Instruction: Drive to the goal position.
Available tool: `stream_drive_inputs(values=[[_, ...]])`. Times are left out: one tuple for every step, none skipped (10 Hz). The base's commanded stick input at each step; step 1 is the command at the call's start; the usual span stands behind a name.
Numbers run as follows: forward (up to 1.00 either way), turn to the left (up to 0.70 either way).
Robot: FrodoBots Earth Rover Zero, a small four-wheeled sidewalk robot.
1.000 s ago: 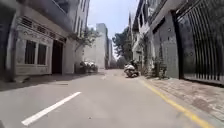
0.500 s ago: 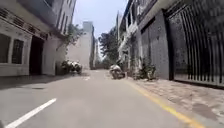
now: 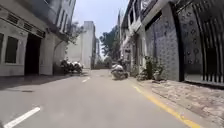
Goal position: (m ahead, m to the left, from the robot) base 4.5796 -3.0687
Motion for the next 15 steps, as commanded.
stream_drive_inputs(values=[[1.00, 0.40], [1.00, 0.40], [1.00, 0.37], [1.00, 0.06], [1.00, 0.00], [1.00, 0.00], [1.00, 0.00], [1.00, 0.00], [1.00, 0.00], [1.00, 0.00], [1.00, 0.00], [1.00, 0.00], [1.00, 0.00], [1.00, 0.00], [1.00, 0.00]])
